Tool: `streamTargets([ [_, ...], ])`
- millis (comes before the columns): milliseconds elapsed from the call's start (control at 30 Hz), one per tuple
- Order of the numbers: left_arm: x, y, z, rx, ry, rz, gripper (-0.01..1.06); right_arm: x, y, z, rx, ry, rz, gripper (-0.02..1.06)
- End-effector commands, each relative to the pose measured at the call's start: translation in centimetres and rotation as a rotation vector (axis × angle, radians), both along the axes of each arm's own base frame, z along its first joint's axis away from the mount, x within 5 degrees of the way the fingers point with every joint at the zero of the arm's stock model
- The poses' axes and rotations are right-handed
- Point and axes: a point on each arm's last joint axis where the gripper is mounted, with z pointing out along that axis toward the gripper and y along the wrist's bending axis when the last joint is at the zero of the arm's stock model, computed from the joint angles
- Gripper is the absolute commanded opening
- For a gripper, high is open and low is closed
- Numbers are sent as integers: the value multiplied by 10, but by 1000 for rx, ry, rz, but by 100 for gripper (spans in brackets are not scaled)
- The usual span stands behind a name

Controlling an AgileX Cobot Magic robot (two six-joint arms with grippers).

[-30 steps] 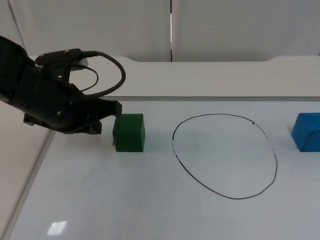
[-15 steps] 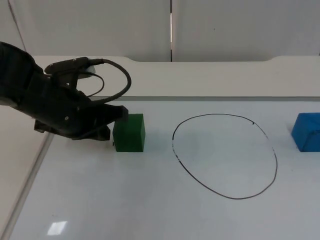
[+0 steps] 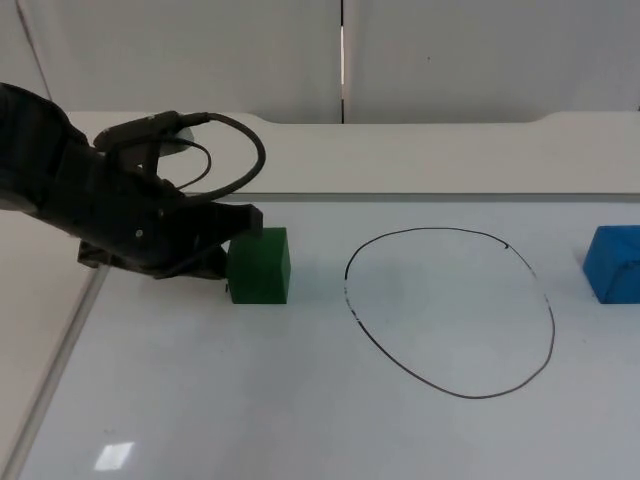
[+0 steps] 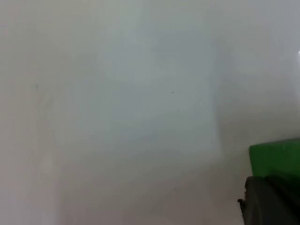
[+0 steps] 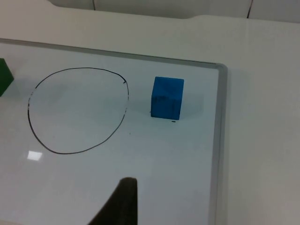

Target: Push the two cubes into the marked area.

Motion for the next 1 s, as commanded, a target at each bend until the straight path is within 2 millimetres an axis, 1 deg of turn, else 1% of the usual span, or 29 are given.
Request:
streamTargets([
  [0, -1, -8, 1, -17, 0, -14, 0, -1, 0, 0, -2, -10, -4, 105],
  [33, -1, -8, 1, -17, 0, -14, 0, -1, 0, 0, -2, -10, -4, 105],
  [167, -6, -21, 0, 13, -6, -41, 0, -1, 0, 0, -2, -10, -4, 105],
  [300, -8, -25, -1, 38, -11, -40, 0, -1, 0, 0, -2, -10, -4, 105],
  [567, -7, -25, 0, 25, -7, -29, 0, -1, 0, 0, -2, -10, -4, 105],
  [767, -8, -30, 2, -37, -12, -43, 0, -1, 0, 0, -2, -10, -4, 105],
  [967, -8, -31, 2, -36, -16, -54, 0, -1, 0, 0, -2, -10, -4, 105],
])
